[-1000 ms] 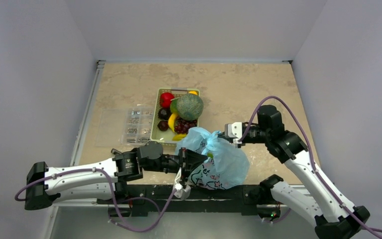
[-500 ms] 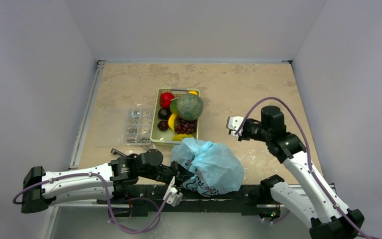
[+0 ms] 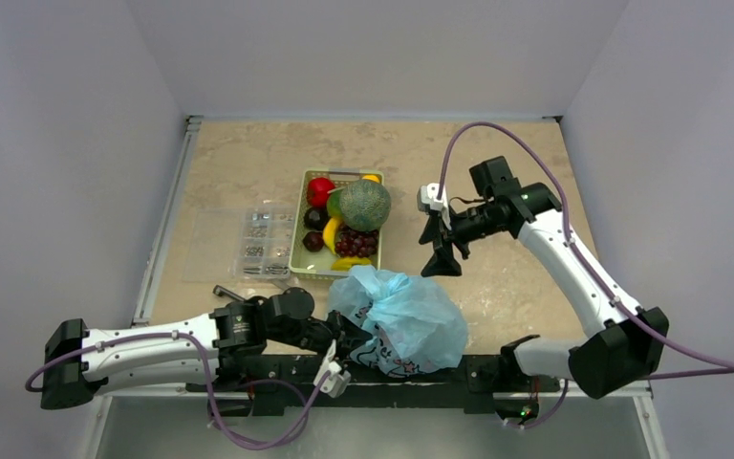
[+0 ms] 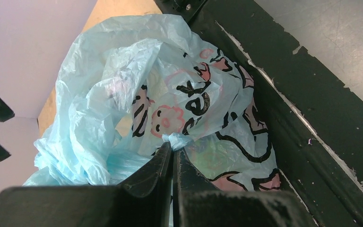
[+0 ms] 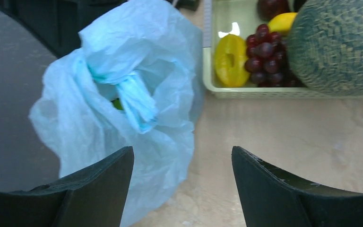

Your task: Place the fake fruits into the plastic bag and tie a complex knot

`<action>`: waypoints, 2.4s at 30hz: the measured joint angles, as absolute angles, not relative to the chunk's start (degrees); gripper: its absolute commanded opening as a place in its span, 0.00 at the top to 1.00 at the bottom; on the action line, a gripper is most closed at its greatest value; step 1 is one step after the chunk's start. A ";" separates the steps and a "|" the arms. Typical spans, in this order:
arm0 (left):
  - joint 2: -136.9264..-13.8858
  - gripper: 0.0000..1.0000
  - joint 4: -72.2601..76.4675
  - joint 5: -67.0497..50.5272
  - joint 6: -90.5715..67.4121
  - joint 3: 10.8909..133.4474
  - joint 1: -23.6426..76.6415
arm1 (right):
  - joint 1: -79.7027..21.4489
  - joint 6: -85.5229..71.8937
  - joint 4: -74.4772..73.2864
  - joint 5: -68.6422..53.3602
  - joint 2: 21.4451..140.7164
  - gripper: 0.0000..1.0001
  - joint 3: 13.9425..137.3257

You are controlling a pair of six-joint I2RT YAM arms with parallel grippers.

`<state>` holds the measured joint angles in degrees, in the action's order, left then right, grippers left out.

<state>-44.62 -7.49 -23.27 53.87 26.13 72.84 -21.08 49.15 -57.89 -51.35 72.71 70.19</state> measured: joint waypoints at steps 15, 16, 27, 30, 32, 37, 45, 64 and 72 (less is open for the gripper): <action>-45.12 1.00 -7.35 -23.42 55.11 26.13 72.84 | -24.14 49.54 -65.71 -61.06 79.96 0.38 72.93; -45.19 1.00 -7.35 -23.44 55.11 26.13 72.84 | -24.34 48.53 -64.36 -61.04 79.90 0.38 72.60; -45.28 1.00 -7.09 -23.79 55.29 26.13 72.84 | -29.02 44.05 -56.34 -59.92 79.85 0.38 68.01; -45.39 1.00 -6.92 -23.83 55.29 26.13 72.84 | -29.89 43.97 -55.55 -58.92 79.85 0.38 66.87; -45.41 1.00 -6.92 -23.83 55.31 26.13 72.84 | -30.57 43.99 -55.09 -58.33 79.85 0.39 66.37; -45.45 1.00 -6.92 -23.86 55.35 26.13 72.84 | -32.58 43.38 -52.99 -57.80 79.85 0.82 65.30; -44.71 1.00 -7.07 -23.29 54.72 26.13 72.84 | -32.91 40.82 -51.75 -55.44 78.52 1.00 65.23; -46.33 1.00 -2.87 -21.82 44.47 35.90 71.77 | -5.58 42.37 -60.40 -39.48 62.83 1.00 71.57; -59.88 1.00 0.91 -26.00 31.31 49.93 57.60 | 9.50 47.99 -63.61 -36.95 61.58 1.00 75.33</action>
